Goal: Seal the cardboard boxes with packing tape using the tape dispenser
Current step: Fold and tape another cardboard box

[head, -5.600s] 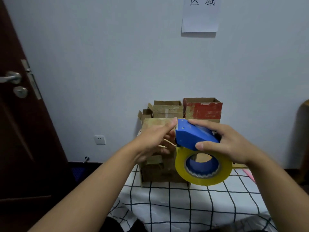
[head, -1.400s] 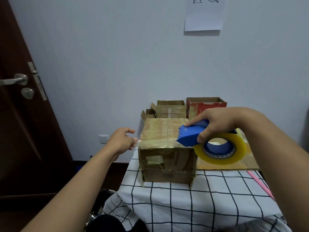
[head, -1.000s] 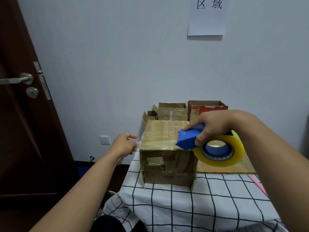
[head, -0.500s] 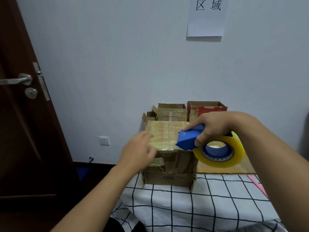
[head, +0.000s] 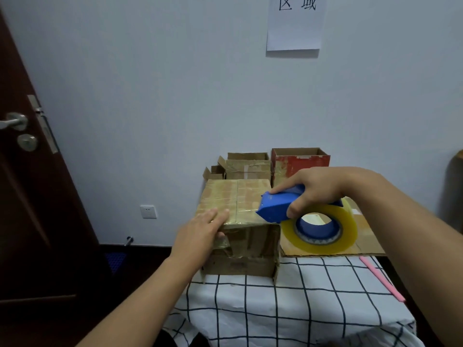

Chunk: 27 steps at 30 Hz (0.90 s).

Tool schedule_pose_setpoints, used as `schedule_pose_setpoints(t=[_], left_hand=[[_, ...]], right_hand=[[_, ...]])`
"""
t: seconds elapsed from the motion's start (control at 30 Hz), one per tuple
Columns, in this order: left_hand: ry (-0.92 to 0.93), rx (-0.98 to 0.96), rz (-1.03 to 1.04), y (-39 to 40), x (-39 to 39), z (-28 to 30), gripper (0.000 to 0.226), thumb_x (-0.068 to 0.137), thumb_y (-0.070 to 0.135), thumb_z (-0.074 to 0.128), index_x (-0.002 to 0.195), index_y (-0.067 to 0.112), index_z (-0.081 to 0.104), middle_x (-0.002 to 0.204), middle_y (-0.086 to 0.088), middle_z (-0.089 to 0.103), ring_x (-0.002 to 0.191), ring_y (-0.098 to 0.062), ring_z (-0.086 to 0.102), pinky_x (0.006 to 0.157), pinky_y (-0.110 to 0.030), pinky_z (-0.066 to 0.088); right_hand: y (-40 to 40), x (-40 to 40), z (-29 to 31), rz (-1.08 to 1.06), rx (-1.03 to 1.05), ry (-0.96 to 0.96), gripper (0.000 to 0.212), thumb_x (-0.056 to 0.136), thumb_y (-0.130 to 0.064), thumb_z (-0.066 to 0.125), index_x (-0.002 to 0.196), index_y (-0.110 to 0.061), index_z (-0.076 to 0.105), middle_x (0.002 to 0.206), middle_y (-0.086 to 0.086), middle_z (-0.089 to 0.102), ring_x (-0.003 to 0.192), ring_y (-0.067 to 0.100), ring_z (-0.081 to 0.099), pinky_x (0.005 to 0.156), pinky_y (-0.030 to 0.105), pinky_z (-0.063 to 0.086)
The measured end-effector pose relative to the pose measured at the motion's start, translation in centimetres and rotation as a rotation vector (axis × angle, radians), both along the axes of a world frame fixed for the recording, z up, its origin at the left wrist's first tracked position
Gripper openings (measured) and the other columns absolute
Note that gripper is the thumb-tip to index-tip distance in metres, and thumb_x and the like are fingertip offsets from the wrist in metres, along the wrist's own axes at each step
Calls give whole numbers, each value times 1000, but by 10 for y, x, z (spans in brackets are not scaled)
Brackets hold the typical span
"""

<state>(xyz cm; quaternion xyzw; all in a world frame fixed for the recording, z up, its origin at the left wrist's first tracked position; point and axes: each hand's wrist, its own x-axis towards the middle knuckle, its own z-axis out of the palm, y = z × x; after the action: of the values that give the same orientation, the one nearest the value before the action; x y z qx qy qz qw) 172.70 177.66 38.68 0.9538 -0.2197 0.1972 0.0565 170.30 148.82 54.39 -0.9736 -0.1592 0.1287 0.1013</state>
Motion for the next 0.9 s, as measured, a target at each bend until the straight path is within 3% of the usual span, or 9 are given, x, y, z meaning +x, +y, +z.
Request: schedule_pose_setpoints(t=[0.17, 0.37, 0.57, 0.7, 0.9], left_hand=[[-28, 45, 21, 6, -6, 2, 55, 105, 39, 38, 155, 41, 15, 161, -2, 27, 143, -25, 34, 105, -38, 41], [-40, 50, -40, -3, -9, 5, 55, 102, 34, 48, 153, 39, 27, 154, -7, 39, 136, -29, 44, 99, -41, 45], [-59, 91, -48, -5, -16, 13, 56, 92, 31, 67, 145, 32, 47, 138, -9, 58, 117, -31, 61, 75, -42, 57], [-111, 149, -64, -5, -21, 17, 60, 79, 26, 82, 135, 26, 60, 121, -11, 67, 97, -30, 69, 54, -36, 56], [-133, 146, -70, -4, -19, 12, 70, 75, 11, 83, 138, 29, 57, 123, -16, 64, 99, -34, 67, 58, -39, 56]], right_hand=[[-37, -3, -14, -24, 56, 16, 58, 79, -50, 77, 126, -67, 48, 110, -33, 50, 95, 4, 57, 79, 23, 43], [-60, -6, -20, -21, 153, -45, 61, 77, -51, 79, 124, -71, 46, 110, -33, 50, 95, 5, 58, 75, 18, 42], [-64, 3, -20, -4, 184, -26, 58, 78, -50, 79, 114, -78, 44, 113, -30, 52, 96, 7, 59, 78, 20, 44], [-67, 7, -44, -16, 197, 21, 60, 77, -53, 78, 117, -79, 42, 117, -27, 52, 99, 7, 59, 81, 20, 45], [-75, 11, -64, -23, 254, 41, 64, 76, -56, 76, 122, -80, 39, 115, -28, 50, 97, 7, 60, 78, 18, 44]])
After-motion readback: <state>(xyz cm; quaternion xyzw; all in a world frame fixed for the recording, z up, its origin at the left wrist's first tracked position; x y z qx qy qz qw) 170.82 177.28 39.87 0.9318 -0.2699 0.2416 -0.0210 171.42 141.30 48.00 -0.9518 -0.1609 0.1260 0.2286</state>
